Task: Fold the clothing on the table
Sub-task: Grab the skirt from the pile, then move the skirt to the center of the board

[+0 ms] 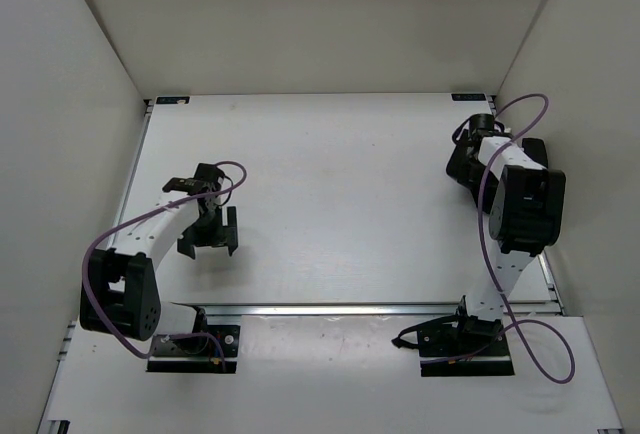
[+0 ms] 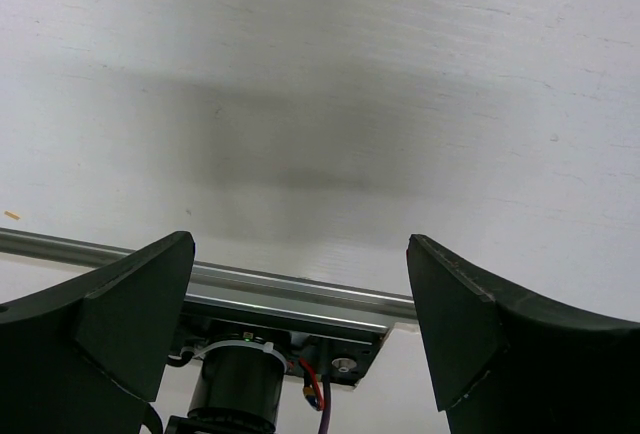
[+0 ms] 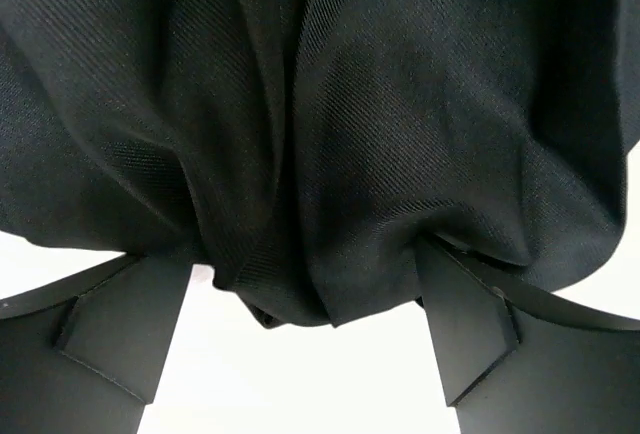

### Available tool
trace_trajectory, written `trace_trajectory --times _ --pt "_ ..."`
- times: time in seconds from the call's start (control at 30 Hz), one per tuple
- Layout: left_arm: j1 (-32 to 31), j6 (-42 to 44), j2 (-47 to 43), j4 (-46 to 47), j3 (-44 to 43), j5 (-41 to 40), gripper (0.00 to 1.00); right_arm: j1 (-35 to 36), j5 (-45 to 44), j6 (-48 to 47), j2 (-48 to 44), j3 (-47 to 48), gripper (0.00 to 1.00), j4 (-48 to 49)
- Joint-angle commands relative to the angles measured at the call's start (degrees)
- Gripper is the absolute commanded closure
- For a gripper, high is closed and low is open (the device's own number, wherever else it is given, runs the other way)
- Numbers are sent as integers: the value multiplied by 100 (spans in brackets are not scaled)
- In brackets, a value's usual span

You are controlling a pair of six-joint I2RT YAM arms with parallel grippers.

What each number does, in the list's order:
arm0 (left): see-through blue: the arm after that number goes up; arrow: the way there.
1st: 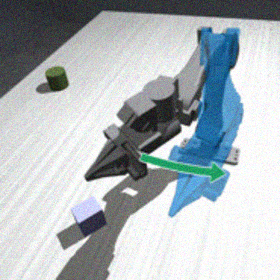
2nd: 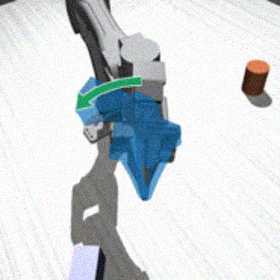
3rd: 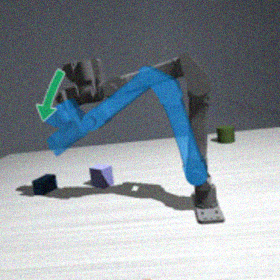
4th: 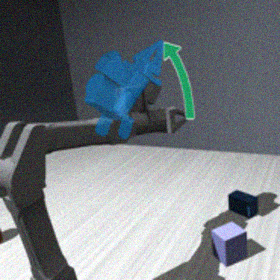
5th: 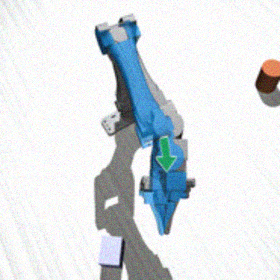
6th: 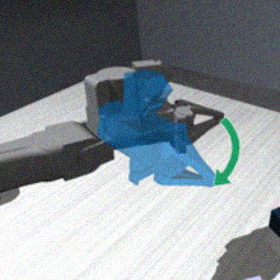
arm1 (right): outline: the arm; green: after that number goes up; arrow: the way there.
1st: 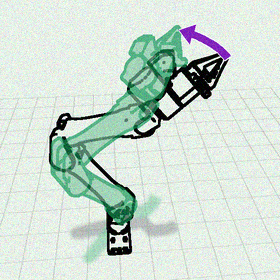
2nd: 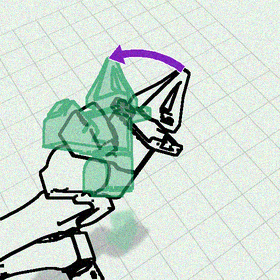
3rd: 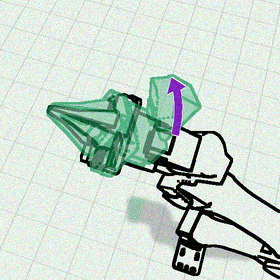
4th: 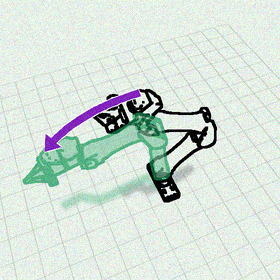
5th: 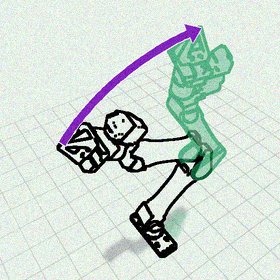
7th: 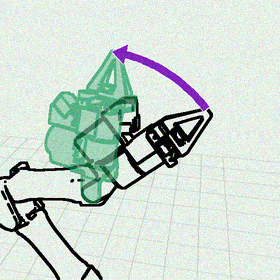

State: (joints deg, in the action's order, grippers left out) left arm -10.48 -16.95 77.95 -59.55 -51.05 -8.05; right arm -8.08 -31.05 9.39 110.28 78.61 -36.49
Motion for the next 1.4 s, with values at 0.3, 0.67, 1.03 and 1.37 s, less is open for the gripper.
trace_trajectory --times 0.3,0.67,1.03,1.37 --pt "-7 -63 -61 -13 -46 -153 61 -335 740 -69 714 1023 100 -331" --pt "143 -19 -395 154 -46 -29 65 1342 3975 19 -1077 2604 100 -526" --pt "275 -546 -1274 252 -993 -108 58 2223 4168 949 -2350 1892 100 -711" --pt "-5 -668 -940 487 -1224 753 26 2083 3668 1180 -4268 -2148 12 -675"
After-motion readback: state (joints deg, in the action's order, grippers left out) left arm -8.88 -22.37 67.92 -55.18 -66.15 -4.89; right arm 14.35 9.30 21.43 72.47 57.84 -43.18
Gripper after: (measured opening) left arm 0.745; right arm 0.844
